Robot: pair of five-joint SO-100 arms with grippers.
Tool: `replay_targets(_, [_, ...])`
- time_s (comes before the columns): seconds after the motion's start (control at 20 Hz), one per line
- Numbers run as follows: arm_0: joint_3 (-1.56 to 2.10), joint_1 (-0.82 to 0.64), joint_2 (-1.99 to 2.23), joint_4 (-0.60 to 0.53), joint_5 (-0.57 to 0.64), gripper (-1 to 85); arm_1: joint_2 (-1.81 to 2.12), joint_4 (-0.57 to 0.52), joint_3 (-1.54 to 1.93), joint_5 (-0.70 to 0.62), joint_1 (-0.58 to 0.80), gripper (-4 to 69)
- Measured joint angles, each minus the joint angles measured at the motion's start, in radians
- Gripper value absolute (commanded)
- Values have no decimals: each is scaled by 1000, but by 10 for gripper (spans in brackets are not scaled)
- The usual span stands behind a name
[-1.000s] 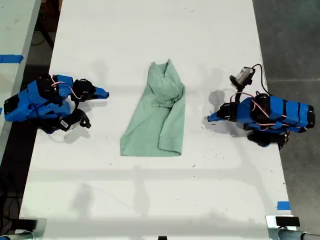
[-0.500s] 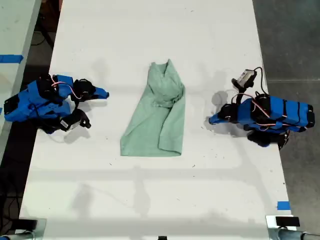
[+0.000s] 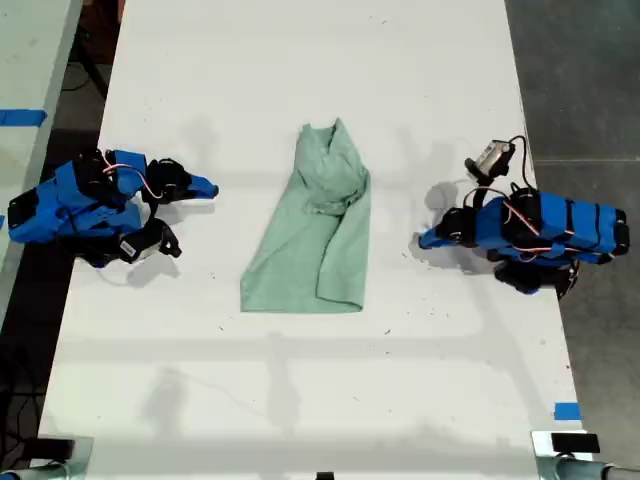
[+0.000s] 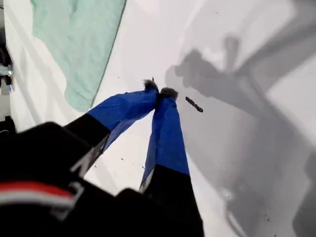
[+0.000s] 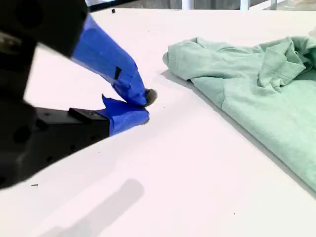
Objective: Fold t shirt
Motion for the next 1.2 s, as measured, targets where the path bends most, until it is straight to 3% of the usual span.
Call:
replay_targets(0.45, [0,0,0,0,0,0,0,2,0,5,-5,18])
replay_targets(0.65, [0,0,0,0,0,0,0,37,0,91,8,43])
replay_targets(0.8, [0,0,0,0,0,0,0,37,0,29,12,73])
replay_targets(0.9, [0,0,0,0,0,0,0,37,0,14,-64,81])
replay_targets(1.05, [0,0,0,0,0,0,3,37,0,245,-193,91])
replay_targets(1.1, [0,0,0,0,0,0,3,37,2,259,-199,94])
replay_targets(1.2, [0,0,0,0,0,0,3,37,2,150,-204,96])
